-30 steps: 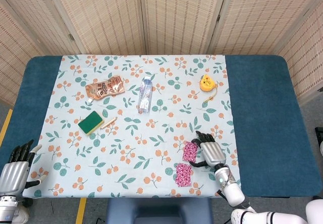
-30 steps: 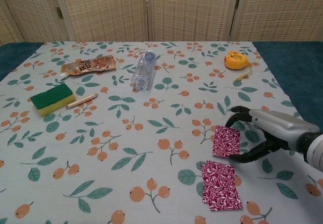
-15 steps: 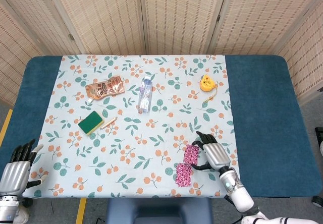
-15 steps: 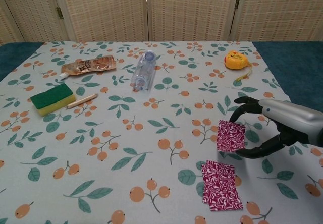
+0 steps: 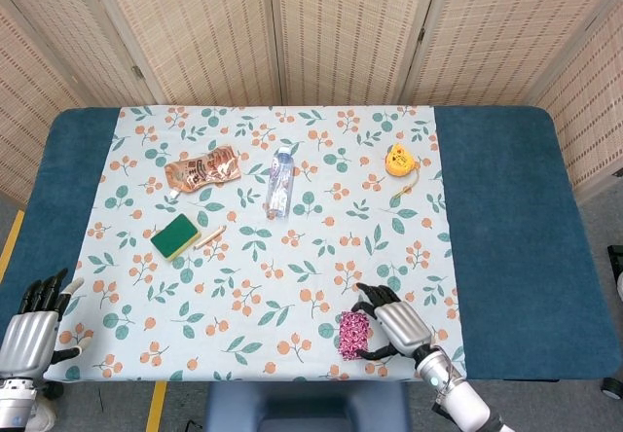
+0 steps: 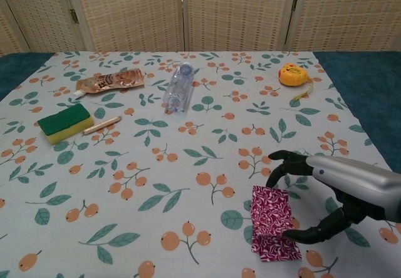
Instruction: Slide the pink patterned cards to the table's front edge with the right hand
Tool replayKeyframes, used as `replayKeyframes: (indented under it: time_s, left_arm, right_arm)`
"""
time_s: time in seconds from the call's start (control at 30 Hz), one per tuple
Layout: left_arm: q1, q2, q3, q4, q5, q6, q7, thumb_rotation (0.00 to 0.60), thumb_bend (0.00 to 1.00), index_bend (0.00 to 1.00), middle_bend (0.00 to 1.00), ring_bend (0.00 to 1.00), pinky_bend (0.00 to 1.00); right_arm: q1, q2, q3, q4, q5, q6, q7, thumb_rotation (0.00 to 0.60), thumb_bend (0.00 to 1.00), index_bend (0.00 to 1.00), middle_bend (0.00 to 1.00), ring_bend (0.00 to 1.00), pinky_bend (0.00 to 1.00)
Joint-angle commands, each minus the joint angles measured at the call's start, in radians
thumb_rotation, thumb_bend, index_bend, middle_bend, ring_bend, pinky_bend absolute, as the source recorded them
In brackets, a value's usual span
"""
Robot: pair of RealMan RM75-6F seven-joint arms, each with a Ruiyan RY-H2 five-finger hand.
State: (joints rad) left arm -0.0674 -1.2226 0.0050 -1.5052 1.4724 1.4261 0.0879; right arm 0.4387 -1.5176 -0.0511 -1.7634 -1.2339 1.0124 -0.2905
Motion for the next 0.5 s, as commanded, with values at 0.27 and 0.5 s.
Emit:
replayKeyframes:
  time_s: [0.27, 0.5]
  left_arm:
    - [-0.002, -0.003, -0.001, 0.005, -0.002, -0.004, -0.003, 0.6, 0.21, 0.16, 0.0, 0.04, 0.0]
    - [-0.003, -0.006, 0.0, 0.011, -0.002, -0.007, -0.006, 0.6, 0.21, 0.16, 0.0, 0.04, 0.0]
  right_arm:
    - [-0.017, -0.026, -0.014, 0.021, 0.005, 0.005, -0.009, 0.427, 0.25, 0.26, 0.04, 0.0, 0.0]
    - [-0.027, -0.039, -0.014, 0.026, 0.011, 0.011, -0.015, 0.427, 0.25, 0.26, 0.04, 0.0, 0.0]
